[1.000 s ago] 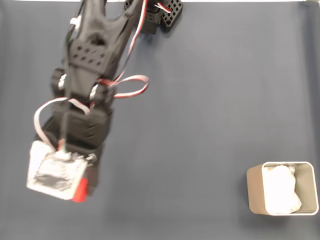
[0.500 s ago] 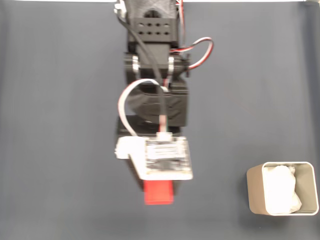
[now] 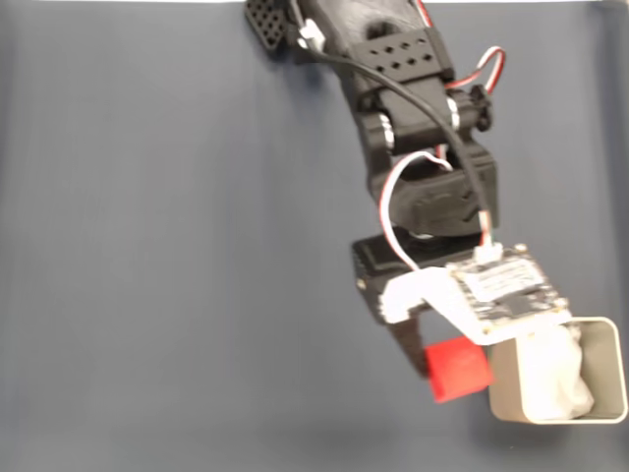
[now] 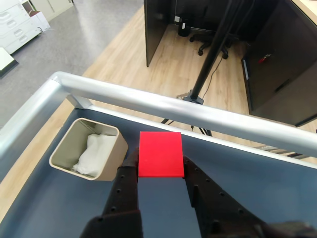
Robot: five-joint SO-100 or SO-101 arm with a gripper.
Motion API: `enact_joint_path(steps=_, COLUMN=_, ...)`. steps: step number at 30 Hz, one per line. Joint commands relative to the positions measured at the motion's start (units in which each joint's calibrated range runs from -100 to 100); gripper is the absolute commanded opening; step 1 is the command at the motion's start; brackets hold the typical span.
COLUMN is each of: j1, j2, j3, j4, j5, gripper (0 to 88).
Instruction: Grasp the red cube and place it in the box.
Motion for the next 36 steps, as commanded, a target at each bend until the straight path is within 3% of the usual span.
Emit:
enact_joint_path(steps=1, j1=-3.17, j2=1.76, j3=-7.2, j4=-0.21, j5=0.15, gripper=0.0)
enact_joint_path(steps=19, j1=-9.78, j2=17.79, j3=-24.26, j4=-0.29, j5=0.63, gripper=0.0)
enact_joint_path(steps=36, j1=-12.76, j2=21.43, j3=-25.9, j4=-0.13, j5=-0.24, gripper=0.0)
